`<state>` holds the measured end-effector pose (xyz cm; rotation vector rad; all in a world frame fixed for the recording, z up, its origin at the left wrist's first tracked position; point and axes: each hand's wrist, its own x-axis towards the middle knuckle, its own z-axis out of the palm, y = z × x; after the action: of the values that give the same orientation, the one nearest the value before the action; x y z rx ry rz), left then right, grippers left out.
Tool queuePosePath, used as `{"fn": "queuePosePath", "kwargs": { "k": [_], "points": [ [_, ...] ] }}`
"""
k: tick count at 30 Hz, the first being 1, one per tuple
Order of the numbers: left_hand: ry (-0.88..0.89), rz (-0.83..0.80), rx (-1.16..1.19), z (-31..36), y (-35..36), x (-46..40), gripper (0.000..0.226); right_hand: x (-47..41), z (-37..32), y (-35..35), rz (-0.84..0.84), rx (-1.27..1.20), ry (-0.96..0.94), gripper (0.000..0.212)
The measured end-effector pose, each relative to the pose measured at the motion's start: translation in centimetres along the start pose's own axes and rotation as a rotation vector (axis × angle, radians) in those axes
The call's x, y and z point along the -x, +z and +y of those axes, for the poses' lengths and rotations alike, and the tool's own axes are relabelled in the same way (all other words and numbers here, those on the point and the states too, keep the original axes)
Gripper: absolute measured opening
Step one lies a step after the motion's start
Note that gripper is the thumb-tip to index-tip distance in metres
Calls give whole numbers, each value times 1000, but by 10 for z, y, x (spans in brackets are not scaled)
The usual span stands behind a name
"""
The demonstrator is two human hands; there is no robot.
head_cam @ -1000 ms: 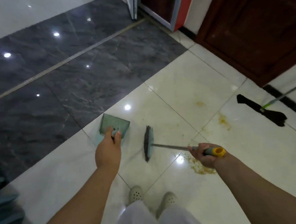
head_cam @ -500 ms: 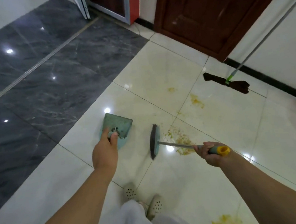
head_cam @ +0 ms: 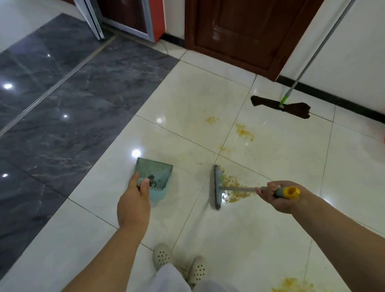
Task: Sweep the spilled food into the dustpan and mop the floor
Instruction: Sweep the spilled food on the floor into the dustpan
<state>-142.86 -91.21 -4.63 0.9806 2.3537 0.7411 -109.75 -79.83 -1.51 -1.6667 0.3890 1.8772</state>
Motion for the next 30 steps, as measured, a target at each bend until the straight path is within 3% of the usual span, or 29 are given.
{"fn": "queuePosePath", "kwargs": {
  "k": [4,12,16,20,30],
  "points": [
    [-6,25,-2,1,-2,2,48,6,8,9,-47,-15,28,24],
    [-19,60,11,-7,-20,-22,47,-11,48,45,-30,-19,79,48],
    [-51,90,29,-21,-36,-43,47,-11,67,90,-58,74,79,41],
    [-69,85,24,-40,-61,-79,48,-14,96,144,-118,139,131,20],
    [-106,109,19,-100,-157,-213,49,-52,206,314,-178,226,302,23]
  ]
}}
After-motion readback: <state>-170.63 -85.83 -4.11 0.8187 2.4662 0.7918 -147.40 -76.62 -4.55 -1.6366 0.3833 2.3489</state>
